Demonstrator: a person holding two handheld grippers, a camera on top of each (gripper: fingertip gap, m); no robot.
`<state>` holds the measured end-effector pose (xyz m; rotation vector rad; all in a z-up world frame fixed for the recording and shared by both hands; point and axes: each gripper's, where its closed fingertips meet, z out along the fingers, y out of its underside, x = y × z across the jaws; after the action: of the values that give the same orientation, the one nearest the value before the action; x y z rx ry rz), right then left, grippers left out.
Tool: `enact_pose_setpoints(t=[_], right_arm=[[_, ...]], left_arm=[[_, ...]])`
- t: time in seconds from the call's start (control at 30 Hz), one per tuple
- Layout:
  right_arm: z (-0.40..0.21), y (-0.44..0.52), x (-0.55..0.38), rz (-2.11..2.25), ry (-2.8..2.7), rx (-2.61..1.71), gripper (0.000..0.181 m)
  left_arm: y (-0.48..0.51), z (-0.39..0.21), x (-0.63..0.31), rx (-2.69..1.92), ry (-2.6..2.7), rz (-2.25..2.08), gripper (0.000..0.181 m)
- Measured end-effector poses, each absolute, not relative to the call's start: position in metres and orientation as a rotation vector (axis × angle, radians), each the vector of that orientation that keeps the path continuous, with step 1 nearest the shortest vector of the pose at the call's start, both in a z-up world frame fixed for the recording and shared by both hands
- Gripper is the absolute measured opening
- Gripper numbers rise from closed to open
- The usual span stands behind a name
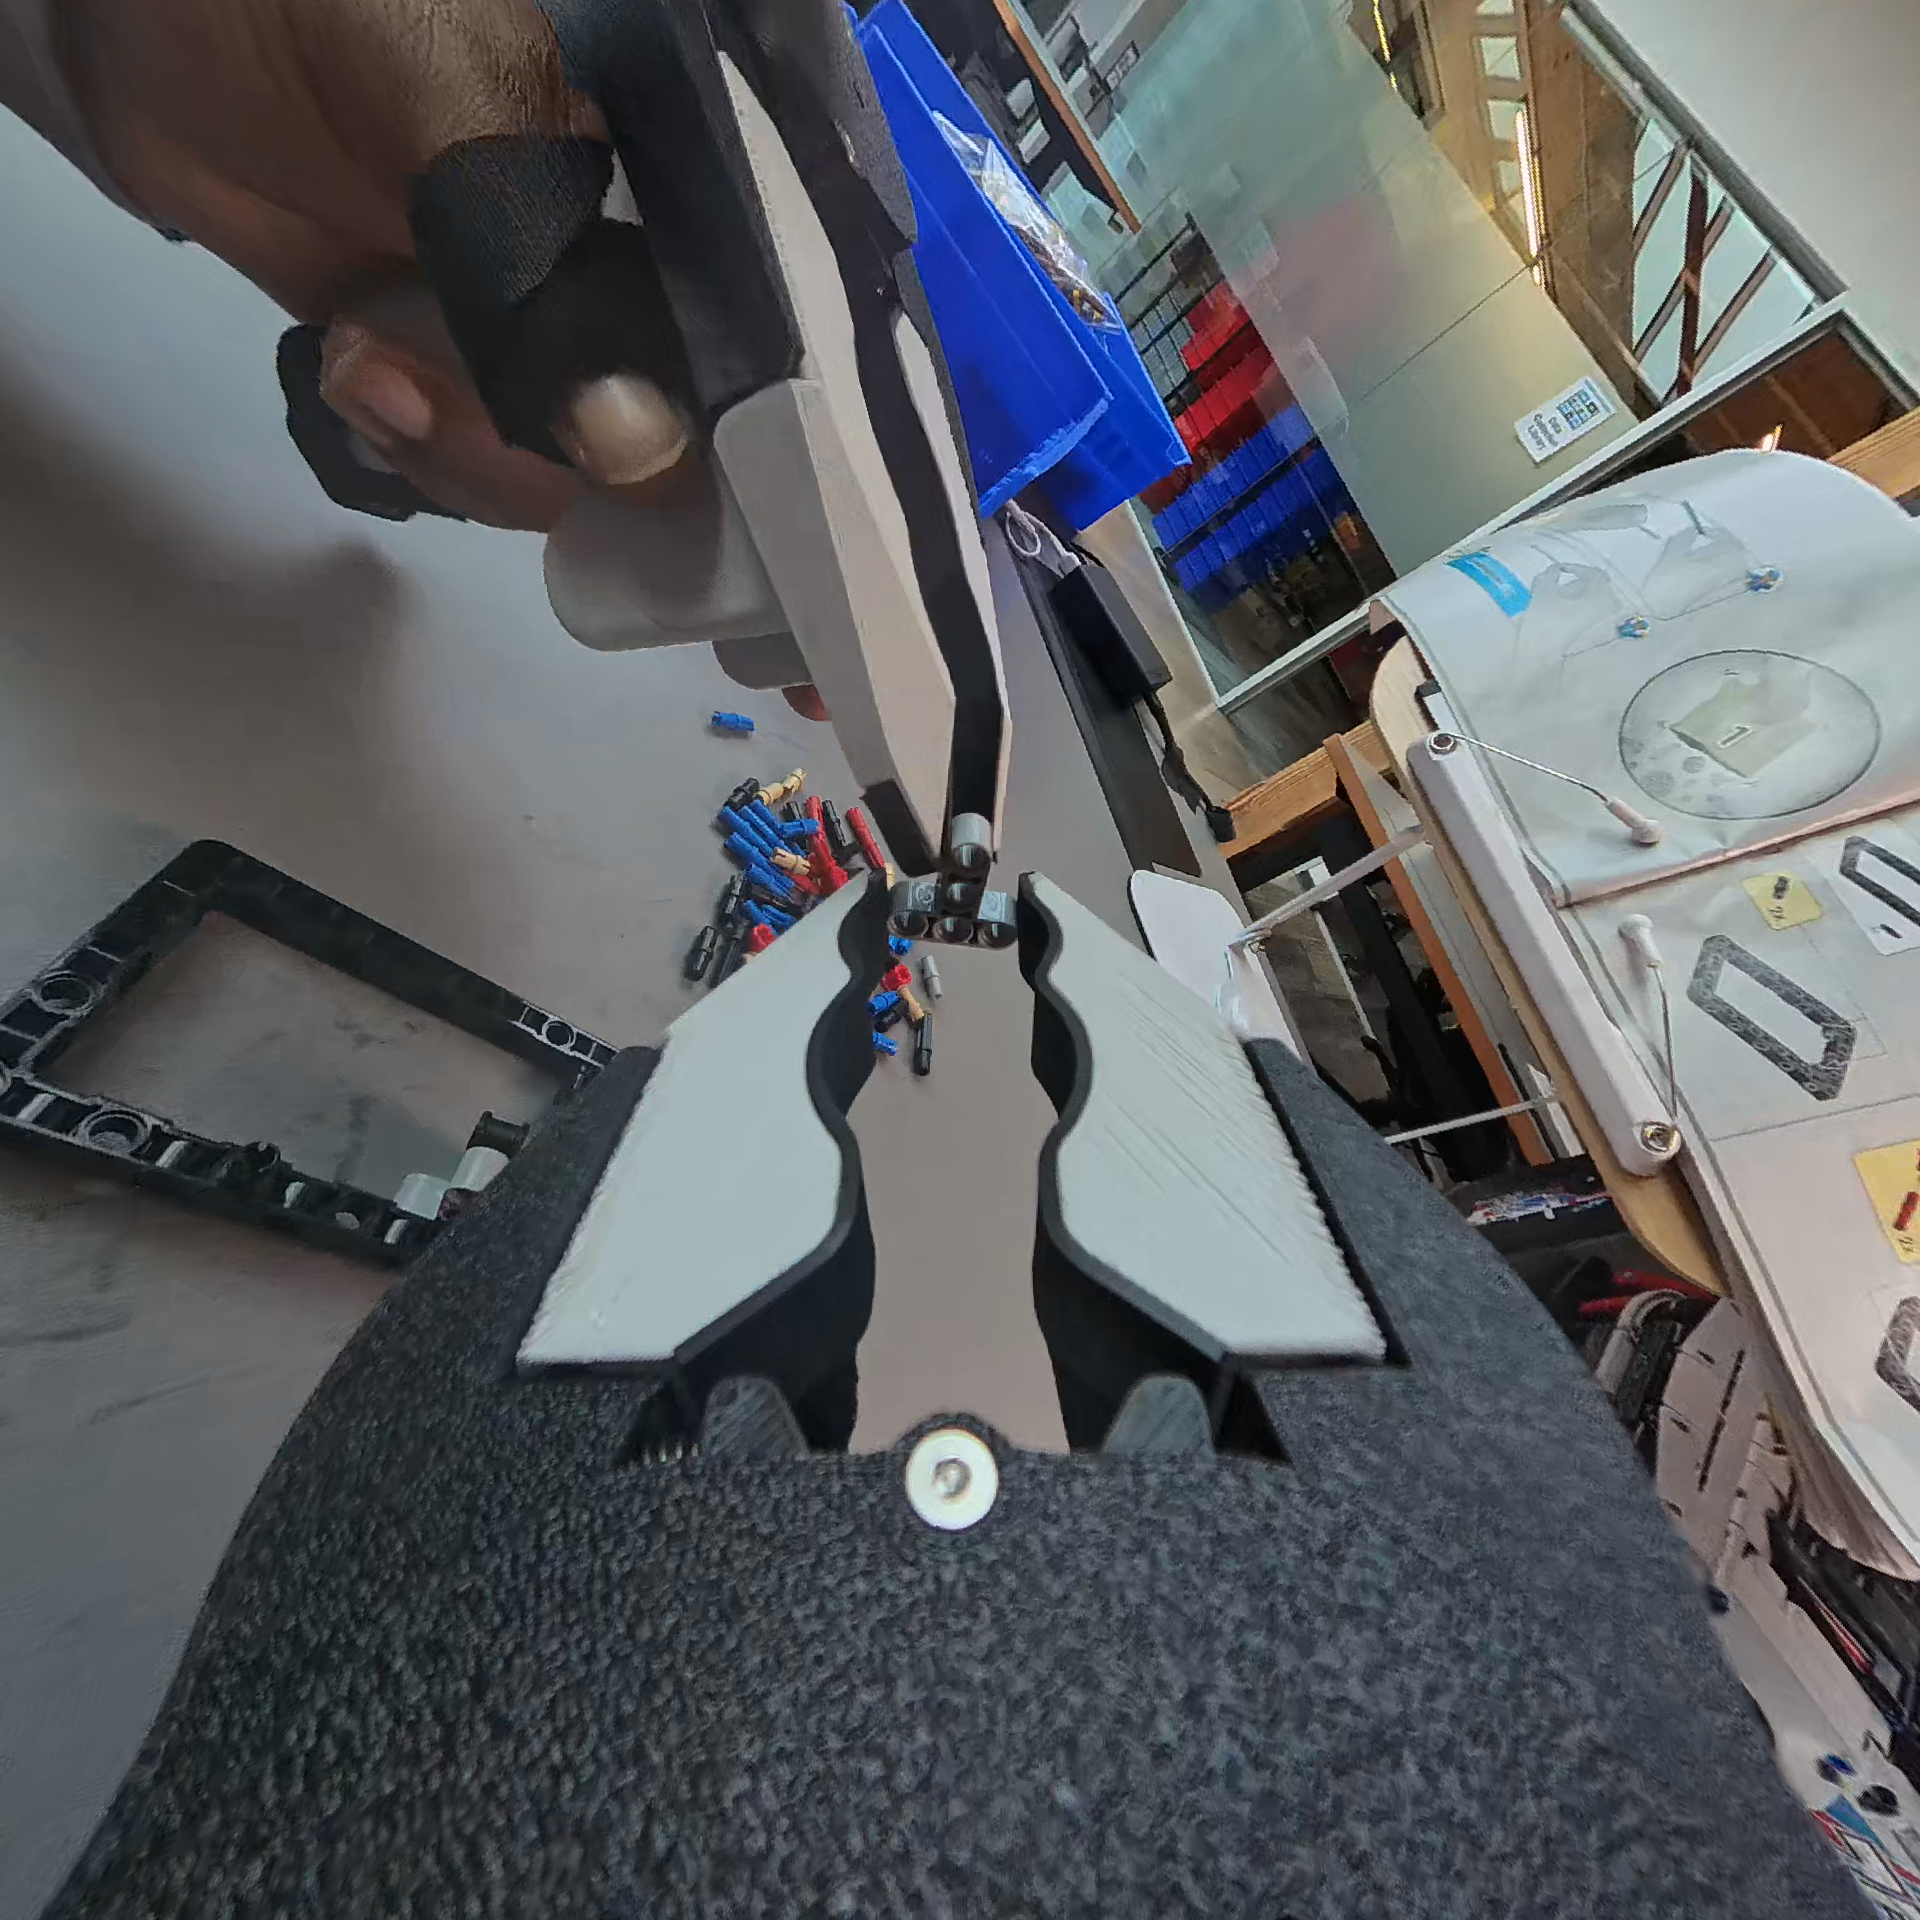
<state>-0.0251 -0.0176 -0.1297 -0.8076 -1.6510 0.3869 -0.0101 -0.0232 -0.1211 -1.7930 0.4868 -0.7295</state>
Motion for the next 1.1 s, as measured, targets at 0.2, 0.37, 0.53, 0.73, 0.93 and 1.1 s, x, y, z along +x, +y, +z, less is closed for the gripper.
enact_pose_setpoints(t=[0.2, 0.37, 0.53, 0.73, 0.93, 1.1], right_arm=[[-0.132, -0.009, -0.028, 0.178, -1.652, -0.771, 0.025], [-0.129, -0.007, -0.029, 0.209, -1.613, -0.795, 0.027], [-0.115, 0.014, -0.020, 0.590, -1.497, -1.069, 0.043], [-0.147, 0.025, -0.008, 0.937, -1.626, -1.332, 0.042], [-0.174, -0.009, 0.014, 1.063, -1.916, -1.300, 0.032], [-0.186, -0.038, 0.030, 1.053, -2.127, -1.254, 0.025]], left_arm=[[-0.019, -0.121, -0.008, -1.799, 0.435, -0.714, 0.012], [-0.013, -0.120, -0.016, -1.798, 0.393, -0.644, 0.008], [-0.010, -0.095, -0.123, -1.848, 0.263, -0.075, 0.007], [-0.059, -0.126, -0.278, -2.185, -0.066, 0.577, 0.008], [-0.039, -0.141, -0.251, -2.164, 0.028, 0.471, 0.039], [-0.015, -0.139, -0.141, -2.032, 0.277, -0.069, 0.043]])
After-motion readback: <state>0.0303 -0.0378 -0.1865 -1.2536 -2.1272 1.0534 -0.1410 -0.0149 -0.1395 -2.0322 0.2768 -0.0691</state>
